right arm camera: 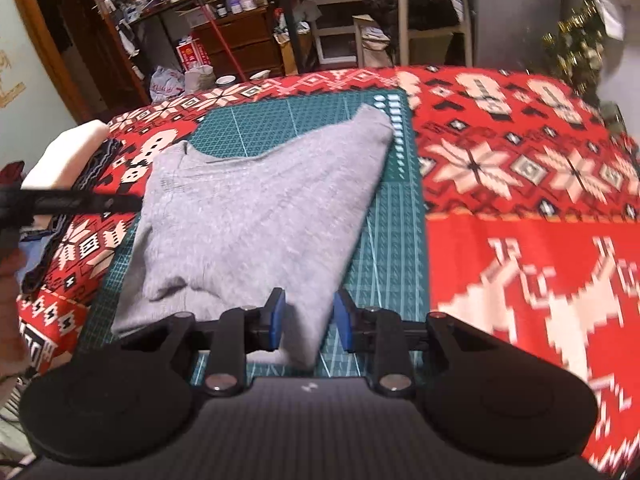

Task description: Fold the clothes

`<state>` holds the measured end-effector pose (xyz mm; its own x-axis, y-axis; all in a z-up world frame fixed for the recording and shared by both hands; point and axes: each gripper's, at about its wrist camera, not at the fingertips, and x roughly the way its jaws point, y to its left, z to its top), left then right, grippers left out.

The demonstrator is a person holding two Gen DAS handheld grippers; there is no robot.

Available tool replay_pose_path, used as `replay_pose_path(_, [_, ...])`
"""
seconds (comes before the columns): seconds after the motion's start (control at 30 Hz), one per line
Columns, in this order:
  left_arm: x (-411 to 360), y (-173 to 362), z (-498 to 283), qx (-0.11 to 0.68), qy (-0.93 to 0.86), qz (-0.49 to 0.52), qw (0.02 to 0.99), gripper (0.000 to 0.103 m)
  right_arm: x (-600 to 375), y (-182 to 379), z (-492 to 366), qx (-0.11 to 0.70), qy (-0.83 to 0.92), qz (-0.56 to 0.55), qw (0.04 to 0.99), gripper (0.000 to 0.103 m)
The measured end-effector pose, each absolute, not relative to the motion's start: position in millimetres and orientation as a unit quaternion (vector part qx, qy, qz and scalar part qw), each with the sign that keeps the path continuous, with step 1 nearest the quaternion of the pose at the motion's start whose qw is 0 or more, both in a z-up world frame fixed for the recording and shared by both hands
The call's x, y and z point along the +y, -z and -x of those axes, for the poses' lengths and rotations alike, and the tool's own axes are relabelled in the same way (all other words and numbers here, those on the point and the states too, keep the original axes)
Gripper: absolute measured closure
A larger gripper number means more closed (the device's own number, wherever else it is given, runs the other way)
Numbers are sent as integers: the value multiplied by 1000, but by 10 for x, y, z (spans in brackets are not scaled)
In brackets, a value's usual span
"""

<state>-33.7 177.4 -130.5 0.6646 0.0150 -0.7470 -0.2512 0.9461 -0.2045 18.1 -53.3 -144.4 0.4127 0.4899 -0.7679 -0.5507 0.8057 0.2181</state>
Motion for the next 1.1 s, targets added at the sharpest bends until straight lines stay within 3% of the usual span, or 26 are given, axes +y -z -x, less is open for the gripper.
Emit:
replay_pose_path(0.33, [1540,1576,652,449,-51,176,875,78,-664,1627,-234,498,-294,-52,814,73])
replay_pose_path(0.4, [1511,1584,619,452,-38,185,872,82,-658,1658,-266,503,-290,-66,811,73])
replay_pose_path(0.43, [1497,1594,609,453,-35,187,871,89,-653,1672,-282,506,-288,-72,810,75])
replay_pose_path(0.5, [1460,1593,602,451,-43,176,874,94,-641,1701,-310,511,-284,-84,807,95])
replay_pose_path(1.1, [1266,1531,1394,484,-25,164,859,95,-880,1572,536,541,-301,-18,785,95])
